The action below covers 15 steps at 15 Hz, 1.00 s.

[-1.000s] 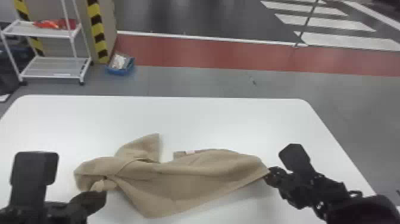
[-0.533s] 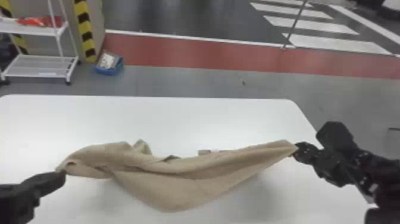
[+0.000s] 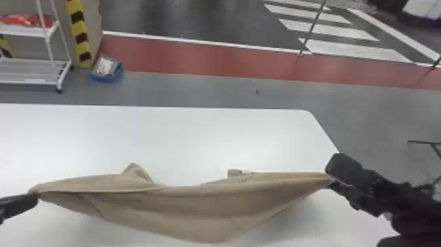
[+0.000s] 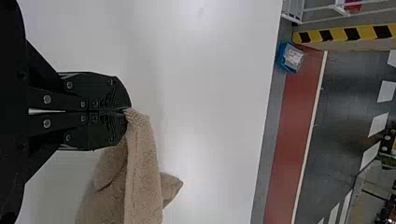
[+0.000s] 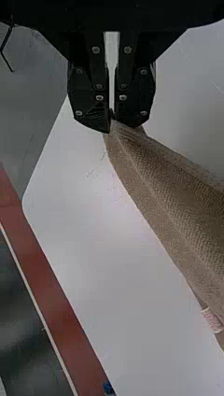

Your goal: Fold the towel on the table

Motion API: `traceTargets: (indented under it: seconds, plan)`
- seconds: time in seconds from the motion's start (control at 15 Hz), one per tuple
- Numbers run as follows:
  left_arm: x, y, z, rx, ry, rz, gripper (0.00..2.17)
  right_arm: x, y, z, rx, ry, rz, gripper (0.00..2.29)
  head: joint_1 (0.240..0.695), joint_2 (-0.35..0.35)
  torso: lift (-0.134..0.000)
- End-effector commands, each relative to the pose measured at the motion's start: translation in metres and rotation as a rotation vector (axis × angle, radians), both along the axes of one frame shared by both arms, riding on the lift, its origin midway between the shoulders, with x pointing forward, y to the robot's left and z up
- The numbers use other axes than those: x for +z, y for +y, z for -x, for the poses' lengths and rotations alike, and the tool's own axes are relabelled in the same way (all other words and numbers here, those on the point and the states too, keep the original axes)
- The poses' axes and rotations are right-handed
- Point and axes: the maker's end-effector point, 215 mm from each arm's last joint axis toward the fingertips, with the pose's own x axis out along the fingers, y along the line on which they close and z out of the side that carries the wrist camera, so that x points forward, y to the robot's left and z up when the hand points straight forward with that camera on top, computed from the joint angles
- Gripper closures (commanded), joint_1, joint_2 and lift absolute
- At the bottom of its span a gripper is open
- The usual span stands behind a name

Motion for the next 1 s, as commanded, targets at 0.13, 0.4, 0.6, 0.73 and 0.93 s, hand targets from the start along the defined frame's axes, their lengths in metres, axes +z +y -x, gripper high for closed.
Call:
traceTargets:
  seconds: [0.13,0.4,0.6,0.73,0.93]
  plan:
    - [-0.011,0.003,0.005,0.013,0.029,-0.003,0.24,0.007,-0.006,-0.004,-0.058,-0.032,-0.017,0.01,0.695,-0.267,-0.124]
    - [-0.028,0.02,0.006,0.05,0.069,0.006,0.63,0.009,-0.021,0.002,-0.108,-0.046,-0.018,0.05,0.695,-0.273,-0.124]
    - [-0.02,0.012,-0.002,0.008,0.006,0.002,0.47,0.011,-0.032,0.006,-0.161,-0.069,-0.02,0.05,0.695,-0.273,-0.124]
    - [0.004,-0.012,-0.008,-0.066,-0.093,0.021,0.31,0.01,-0.037,0.01,-0.185,-0.078,-0.028,0.05,0.695,-0.282,-0.124]
    - [0.045,-0.072,-0.021,-0.228,-0.288,0.016,0.31,0.004,-0.037,0.017,-0.199,-0.066,-0.039,0.05,0.695,-0.334,-0.124]
